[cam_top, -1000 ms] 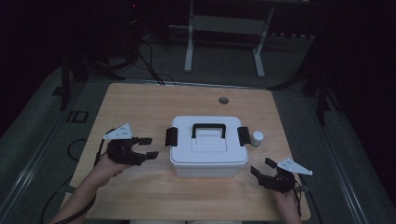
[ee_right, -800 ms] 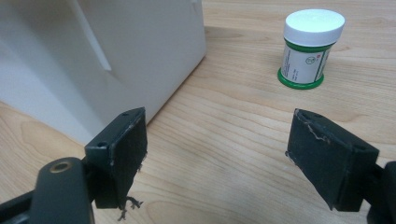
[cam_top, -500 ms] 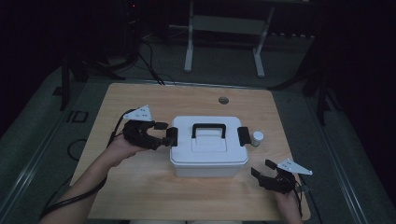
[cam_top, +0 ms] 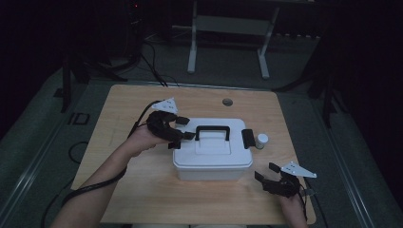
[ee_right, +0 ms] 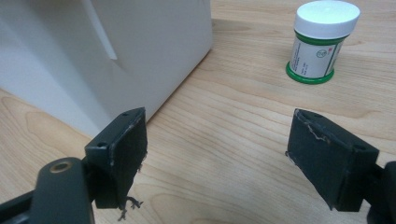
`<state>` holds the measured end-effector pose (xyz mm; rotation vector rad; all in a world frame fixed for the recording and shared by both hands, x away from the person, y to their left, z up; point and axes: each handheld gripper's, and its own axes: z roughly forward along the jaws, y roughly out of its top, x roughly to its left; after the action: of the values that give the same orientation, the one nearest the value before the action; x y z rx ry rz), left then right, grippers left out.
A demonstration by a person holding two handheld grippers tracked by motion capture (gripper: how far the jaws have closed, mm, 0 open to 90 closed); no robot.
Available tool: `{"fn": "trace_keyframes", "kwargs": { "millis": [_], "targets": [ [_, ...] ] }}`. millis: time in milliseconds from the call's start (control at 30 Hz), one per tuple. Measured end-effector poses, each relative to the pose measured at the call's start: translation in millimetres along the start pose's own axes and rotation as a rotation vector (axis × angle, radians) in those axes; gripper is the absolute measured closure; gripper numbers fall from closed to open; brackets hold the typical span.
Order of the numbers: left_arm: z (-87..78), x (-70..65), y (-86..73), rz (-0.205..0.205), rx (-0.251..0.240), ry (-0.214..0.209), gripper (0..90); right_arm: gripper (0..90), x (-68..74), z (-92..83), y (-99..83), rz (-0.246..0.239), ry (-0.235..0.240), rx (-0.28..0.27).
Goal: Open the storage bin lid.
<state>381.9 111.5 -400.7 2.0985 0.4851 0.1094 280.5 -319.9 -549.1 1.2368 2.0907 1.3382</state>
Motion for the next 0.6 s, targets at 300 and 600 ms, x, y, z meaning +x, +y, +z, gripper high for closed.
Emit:
{"fn": "trace_keyframes", "kwargs": {
  "millis": [300,600],
  "targets": [
    [22.3,6.8,14.8,0.014,0.045,-0.039,46.4,19.6,-0.2,-0.2,-0.3,-0.001,0.005,-0.001],
    [42.4,4.8,23.3,0.048,0.101,-0.075,57.9,19.6,-0.3,-0.8,-0.6,-0.002,0.010,-0.001]
  ]
}}
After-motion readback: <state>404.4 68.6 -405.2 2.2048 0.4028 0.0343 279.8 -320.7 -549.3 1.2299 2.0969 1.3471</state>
